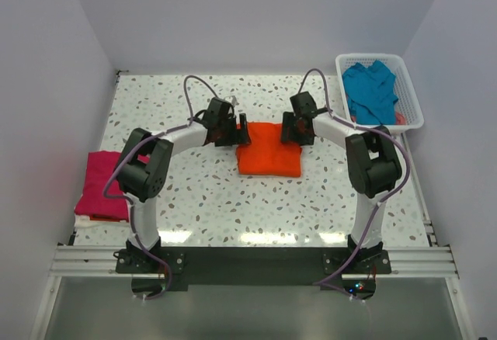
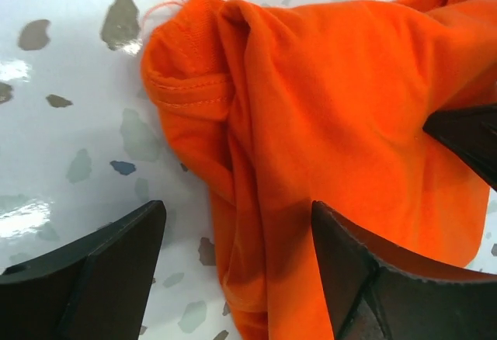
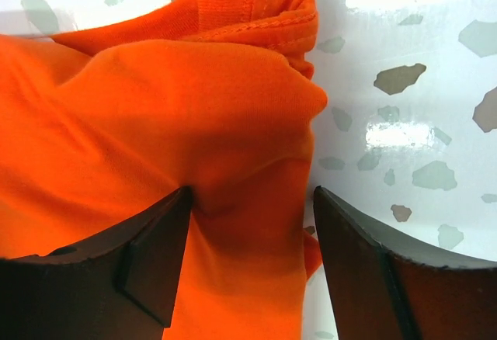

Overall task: Fold and stack the t-shirts
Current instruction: Neatly place the folded tshirt to the corner

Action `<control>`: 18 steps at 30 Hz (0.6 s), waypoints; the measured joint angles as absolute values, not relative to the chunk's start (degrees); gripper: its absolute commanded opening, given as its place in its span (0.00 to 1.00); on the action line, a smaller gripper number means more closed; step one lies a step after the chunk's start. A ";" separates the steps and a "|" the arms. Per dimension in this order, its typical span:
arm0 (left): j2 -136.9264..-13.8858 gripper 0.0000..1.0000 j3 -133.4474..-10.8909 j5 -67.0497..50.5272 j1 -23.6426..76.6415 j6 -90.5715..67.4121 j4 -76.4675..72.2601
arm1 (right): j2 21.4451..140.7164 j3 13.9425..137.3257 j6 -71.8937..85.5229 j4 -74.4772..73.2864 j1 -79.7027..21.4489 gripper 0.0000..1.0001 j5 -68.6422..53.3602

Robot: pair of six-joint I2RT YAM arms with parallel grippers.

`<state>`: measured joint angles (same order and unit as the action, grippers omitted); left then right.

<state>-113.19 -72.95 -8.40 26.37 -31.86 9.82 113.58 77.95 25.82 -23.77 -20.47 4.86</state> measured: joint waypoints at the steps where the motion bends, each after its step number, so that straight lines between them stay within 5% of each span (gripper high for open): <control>1: -113.25 0.74 -72.71 -8.73 26.61 -31.88 9.06 | 113.82 77.95 25.78 -23.68 -20.36 0.68 4.89; 6: -114.21 0.53 -71.99 -9.87 28.40 -32.75 6.04 | 114.06 78.37 25.74 -23.31 -19.55 0.68 3.75; 9: -115.52 0.20 -72.07 -10.04 29.98 -34.35 4.29 | 114.41 79.07 25.69 -23.51 -19.07 0.69 3.18; 10: -116.01 0.02 -72.07 -10.24 30.41 -35.11 3.81 | 114.52 79.44 25.65 -23.70 -18.96 0.70 2.98; 18: -114.89 0.00 -72.69 -6.63 29.93 -42.28 8.05 | 112.44 82.06 25.65 -27.03 -18.72 0.79 3.05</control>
